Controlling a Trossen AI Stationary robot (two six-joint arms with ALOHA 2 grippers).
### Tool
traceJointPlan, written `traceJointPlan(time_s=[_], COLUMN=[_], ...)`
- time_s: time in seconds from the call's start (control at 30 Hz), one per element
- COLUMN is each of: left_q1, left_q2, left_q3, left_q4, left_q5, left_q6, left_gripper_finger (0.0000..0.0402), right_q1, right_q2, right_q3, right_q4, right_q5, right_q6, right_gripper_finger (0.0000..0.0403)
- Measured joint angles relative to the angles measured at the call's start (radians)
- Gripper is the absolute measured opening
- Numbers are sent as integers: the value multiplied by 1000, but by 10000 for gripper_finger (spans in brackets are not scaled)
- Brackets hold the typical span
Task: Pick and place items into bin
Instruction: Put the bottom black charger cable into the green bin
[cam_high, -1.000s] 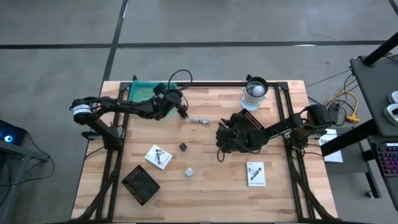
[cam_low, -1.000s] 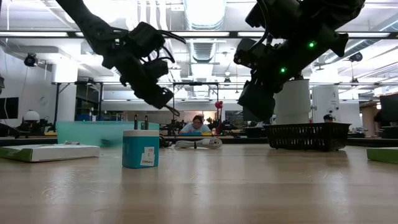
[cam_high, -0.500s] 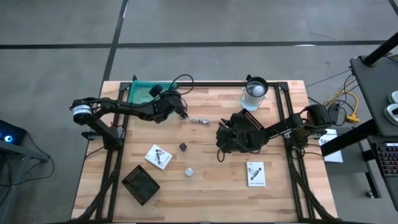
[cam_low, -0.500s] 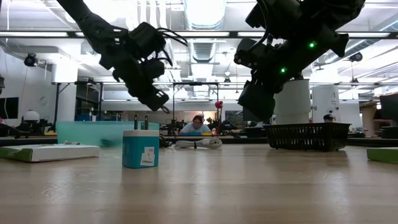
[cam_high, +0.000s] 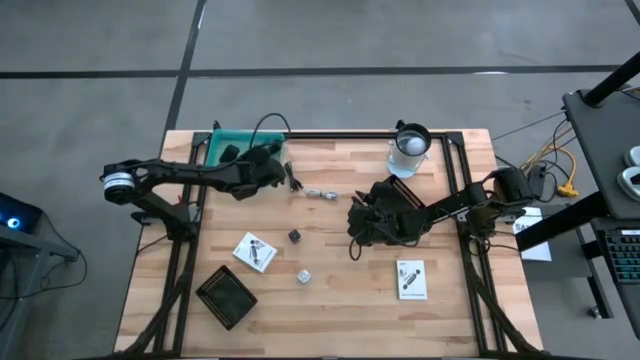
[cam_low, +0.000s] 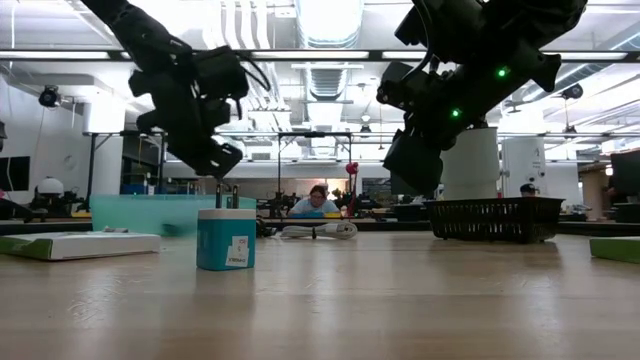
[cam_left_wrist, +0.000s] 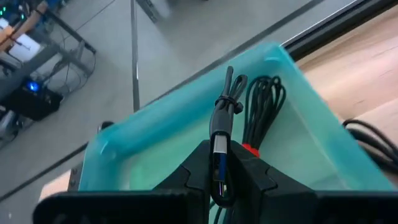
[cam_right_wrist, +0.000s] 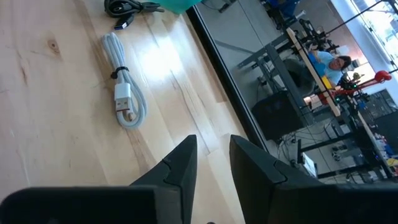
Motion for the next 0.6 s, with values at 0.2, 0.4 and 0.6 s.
traceJointPlan(time_s=[0.2, 0.4, 0.6], left_q1=[0, 0, 2], left_q2=[-8, -8, -8], left_q3=[-31, -31, -31], left_q4=[0, 3, 15], left_q5=[30, 71, 70], left_q6=[-5, -5, -5], left_gripper_finger=[26, 26, 26], right_q1=[0, 0, 0], right_q2=[0, 0, 0], right_q3=[0, 0, 0], right_q4=[1, 1, 1], right_q5=[0, 0, 0], right_q6=[0, -3, -3], right_gripper_finger=[81, 80, 85])
